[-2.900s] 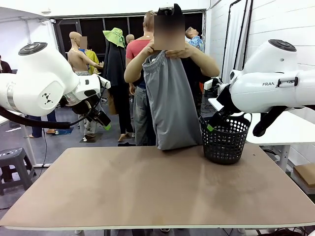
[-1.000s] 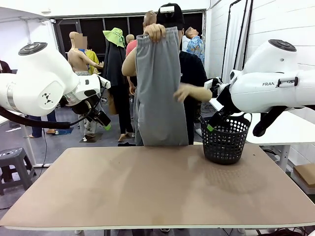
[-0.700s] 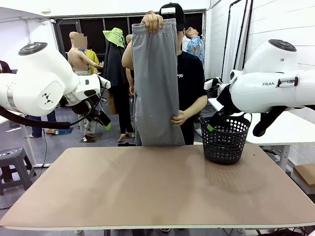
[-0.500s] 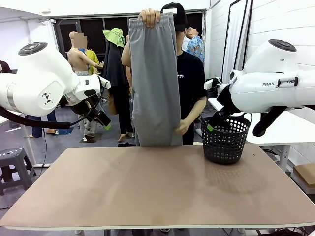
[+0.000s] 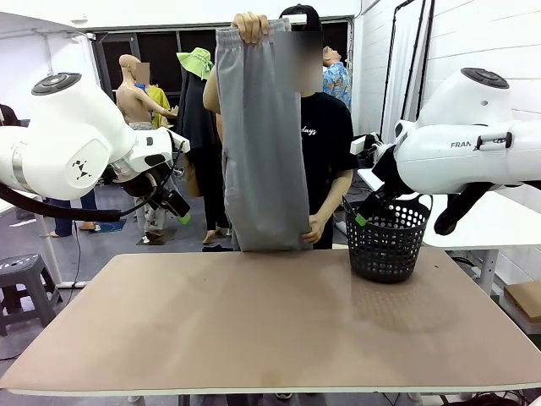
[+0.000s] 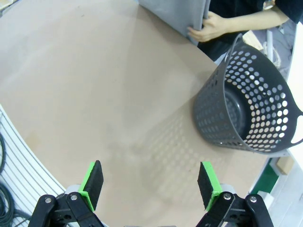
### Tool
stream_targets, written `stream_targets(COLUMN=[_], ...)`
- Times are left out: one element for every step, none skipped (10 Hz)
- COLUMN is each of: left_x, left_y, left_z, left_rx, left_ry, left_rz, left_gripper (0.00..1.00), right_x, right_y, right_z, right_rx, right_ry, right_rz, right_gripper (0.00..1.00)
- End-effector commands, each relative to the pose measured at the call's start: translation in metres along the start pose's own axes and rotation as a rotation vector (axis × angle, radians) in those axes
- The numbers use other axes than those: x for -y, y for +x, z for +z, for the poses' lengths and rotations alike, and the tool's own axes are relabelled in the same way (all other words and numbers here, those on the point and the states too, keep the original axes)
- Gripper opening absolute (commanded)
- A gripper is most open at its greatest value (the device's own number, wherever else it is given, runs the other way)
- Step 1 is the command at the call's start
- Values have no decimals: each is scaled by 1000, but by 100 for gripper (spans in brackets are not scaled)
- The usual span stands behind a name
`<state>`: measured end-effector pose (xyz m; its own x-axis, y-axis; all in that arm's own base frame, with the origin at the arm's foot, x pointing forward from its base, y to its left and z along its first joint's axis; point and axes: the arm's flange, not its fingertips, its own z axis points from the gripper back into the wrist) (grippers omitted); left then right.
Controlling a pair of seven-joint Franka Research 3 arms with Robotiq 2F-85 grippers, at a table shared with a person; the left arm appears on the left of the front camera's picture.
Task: Fold the training pants.
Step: Grab both ends of the Training pants handed by a person.
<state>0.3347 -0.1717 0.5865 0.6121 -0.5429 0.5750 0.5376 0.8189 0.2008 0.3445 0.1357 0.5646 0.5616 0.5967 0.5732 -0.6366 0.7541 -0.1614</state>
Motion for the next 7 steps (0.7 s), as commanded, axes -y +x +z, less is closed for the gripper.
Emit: stream_targets(left_x=[1, 1, 1, 1, 1, 1, 1], left_y=[0, 0, 0, 0, 0, 0, 0], left_z=[1, 1, 1, 1, 1, 1, 1], left_rx=[2, 2, 2, 2, 2, 2, 2], left_ry=[-2, -2, -2, -2, -2, -2, -2], left_rz=[-1, -1, -1, -1, -1, -1, -1], left_gripper=[100, 100, 100, 100, 100, 100, 100], right_x=[0, 0, 0, 0, 0, 0, 0], right_y=[1, 1, 1, 1, 1, 1, 1], right_z=[0, 0, 0, 0, 0, 0, 0], right_rx=[5, 5, 5, 5, 5, 5, 5], right_ry=[-2, -2, -2, -2, -2, -2, -2], right_rz=[1, 1, 1, 1, 1, 1, 1], right_gripper=[100, 100, 100, 100, 100, 100, 100])
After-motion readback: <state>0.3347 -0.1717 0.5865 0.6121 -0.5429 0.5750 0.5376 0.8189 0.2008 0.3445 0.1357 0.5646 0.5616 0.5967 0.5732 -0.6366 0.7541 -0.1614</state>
